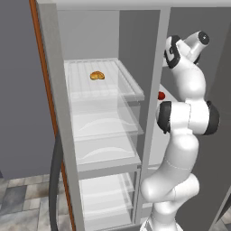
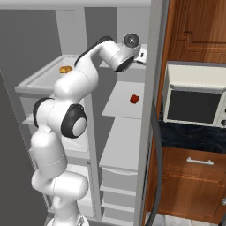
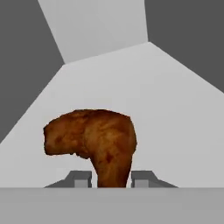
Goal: There's a chicken drumstick in the fridge that needs to be moved to the freezer for freezing. Pick up the chicken drumstick from the fridge, place it on any shelf in the freezer, and close the fridge and freezer doors when done.
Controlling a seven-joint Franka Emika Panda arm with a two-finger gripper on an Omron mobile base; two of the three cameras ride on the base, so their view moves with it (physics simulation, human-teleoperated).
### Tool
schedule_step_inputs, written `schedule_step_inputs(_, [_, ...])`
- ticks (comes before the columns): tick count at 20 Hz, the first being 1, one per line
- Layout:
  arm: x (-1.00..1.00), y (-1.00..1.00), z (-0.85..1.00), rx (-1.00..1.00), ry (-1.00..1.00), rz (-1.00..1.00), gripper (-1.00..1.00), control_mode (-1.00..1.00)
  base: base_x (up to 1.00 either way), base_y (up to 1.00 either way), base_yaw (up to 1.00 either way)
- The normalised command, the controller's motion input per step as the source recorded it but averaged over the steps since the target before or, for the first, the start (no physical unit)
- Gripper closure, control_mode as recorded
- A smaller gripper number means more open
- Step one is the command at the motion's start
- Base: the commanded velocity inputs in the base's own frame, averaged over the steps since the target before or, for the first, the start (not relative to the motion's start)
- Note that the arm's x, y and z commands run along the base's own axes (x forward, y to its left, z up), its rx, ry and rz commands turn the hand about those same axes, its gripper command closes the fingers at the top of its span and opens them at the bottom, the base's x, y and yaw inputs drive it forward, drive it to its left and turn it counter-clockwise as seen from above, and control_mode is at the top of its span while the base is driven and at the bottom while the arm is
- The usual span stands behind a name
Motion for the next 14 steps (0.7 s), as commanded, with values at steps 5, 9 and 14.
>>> schedule_step_inputs(5, [-0.01, 0.02, -0.43, 0.0, -0.13, 0.0, -1.0, -1.0, 0.0, 0.0, 0.0])
schedule_step_inputs(9, [-0.27, 0.0, -0.16, 0.0, -0.03, -0.01, -1.0, -1.0, 0.0, 0.0, 0.0])
schedule_step_inputs(14, [-0.65, 0.0, 0.01, 0.0, 0.0, -0.07, -1.0, -1.0, 0.0, 0.0, 0.0])
